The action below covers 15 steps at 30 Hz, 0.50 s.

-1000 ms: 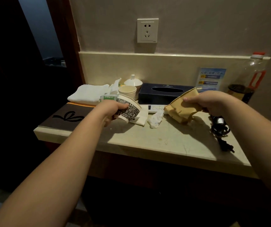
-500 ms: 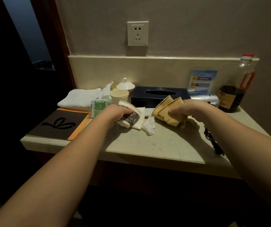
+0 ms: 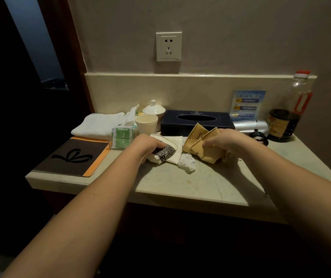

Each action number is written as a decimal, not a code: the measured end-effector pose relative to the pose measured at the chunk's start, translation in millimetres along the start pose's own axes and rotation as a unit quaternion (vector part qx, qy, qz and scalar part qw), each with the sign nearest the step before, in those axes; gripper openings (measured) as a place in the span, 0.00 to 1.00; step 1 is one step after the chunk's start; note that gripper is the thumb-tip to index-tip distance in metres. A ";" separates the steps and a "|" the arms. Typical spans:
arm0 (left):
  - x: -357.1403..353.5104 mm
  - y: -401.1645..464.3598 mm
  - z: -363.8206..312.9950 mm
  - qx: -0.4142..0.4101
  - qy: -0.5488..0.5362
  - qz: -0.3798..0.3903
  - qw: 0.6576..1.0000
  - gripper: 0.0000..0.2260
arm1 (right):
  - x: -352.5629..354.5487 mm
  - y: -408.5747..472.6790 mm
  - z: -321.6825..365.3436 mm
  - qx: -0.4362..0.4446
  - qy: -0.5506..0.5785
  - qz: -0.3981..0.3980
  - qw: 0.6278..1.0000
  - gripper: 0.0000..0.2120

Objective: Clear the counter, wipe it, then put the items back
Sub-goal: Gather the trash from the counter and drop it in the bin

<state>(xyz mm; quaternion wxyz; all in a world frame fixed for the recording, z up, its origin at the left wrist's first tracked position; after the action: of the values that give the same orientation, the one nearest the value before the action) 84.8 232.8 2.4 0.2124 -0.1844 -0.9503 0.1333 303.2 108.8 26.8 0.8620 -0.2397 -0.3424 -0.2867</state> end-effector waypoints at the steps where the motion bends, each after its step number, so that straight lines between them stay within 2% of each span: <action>1: -0.4 -0.5 -0.9 0.005 -0.008 0.003 1.000 0.09 | -1.6 -0.2 2.0 0.007 0.007 -0.003 1.000 0.26; 6: -6.4 -0.1 -2.4 0.016 -0.047 0.040 0.998 0.21 | -1.2 -3.1 14.2 0.047 0.027 -0.026 0.998 0.20; 10: -8.3 -3.1 -8.8 -0.005 -0.090 0.047 0.995 0.15 | 2.3 -6.4 19.2 0.075 0.049 -0.027 0.996 0.16; 15: -10.4 -2.8 -12.7 -0.025 -0.096 0.044 0.994 0.17 | 2.4 -6.6 22.9 0.094 0.054 -0.034 0.994 0.17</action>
<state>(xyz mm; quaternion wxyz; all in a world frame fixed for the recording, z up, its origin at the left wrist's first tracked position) 98.5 228.3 10.7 0.1092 -0.2180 -0.9603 0.1354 290.0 117.2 44.9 0.8875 -0.1298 -0.3293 -0.2952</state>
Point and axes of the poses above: each hand's wrist, its own y-axis towards the middle knuckle, its own x-axis out of the back of the hand, z = x × y, the point moved 9 cm from there along y, towards the middle knuckle, and after that the axes turned 5 degrees about -z, right-handed, at the moved point
